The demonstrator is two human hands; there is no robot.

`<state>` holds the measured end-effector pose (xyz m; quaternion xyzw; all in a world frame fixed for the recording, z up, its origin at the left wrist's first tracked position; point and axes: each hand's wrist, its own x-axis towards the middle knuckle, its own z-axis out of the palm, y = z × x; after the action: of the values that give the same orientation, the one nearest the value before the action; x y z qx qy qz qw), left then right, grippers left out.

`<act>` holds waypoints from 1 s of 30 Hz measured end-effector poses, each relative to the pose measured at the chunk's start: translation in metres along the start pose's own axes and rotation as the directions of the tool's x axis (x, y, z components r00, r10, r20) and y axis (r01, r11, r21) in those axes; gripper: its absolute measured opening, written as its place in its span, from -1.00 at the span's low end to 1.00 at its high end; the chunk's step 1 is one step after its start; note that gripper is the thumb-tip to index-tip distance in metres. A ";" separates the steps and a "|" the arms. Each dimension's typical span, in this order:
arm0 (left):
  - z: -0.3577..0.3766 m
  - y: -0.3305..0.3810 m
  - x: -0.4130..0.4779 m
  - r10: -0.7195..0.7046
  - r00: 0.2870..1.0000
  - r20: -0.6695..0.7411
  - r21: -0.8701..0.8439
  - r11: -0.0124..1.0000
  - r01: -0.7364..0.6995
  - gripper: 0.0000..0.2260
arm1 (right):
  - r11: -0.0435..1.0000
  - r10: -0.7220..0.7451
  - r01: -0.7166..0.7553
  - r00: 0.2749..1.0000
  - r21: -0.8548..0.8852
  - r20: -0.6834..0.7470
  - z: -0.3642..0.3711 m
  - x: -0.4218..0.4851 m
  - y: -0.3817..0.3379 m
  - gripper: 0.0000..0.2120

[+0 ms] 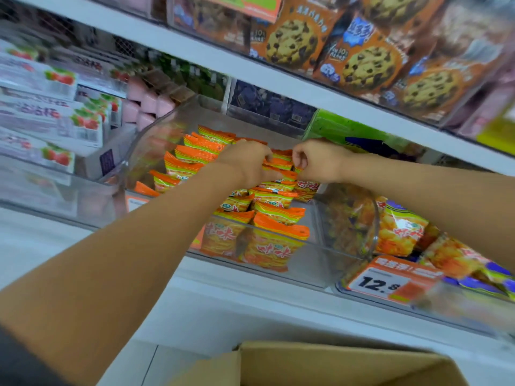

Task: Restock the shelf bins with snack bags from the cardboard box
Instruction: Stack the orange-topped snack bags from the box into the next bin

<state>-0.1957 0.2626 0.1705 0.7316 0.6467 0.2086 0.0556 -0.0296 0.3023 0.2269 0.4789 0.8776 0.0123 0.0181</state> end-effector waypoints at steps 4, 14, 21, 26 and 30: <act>-0.018 0.014 -0.052 -0.092 0.988 -0.127 -0.103 0.991 0.079 -0.83 | 0.996 -0.024 0.035 0.991 0.085 -0.133 -0.005 -0.038 -0.016 -0.90; -0.016 0.113 -0.180 -0.160 0.987 -0.031 -0.172 0.973 0.153 -0.78 | 0.923 0.063 0.038 0.967 0.384 -0.246 0.035 -0.205 -0.009 -0.88; 0.088 0.148 -0.252 -0.208 0.900 0.384 -0.117 0.956 0.271 -0.89 | 0.809 0.167 -0.221 0.975 0.544 0.147 0.158 -0.315 0.037 -0.86; 0.172 0.140 -0.282 -0.274 0.783 0.558 -0.076 0.923 0.377 -0.90 | 0.794 0.168 -0.352 0.911 0.497 0.376 0.254 -0.364 0.066 -0.89; 0.233 0.125 -0.300 -0.392 0.657 0.644 0.039 0.875 0.483 -0.80 | 0.760 0.131 -0.422 0.845 0.495 0.519 0.321 -0.384 0.076 -0.85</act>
<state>-0.0156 -0.0044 -0.0668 0.5747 0.7304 -0.0263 0.3681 0.2556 0.0216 -0.0832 0.5770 0.7241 -0.3711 0.0704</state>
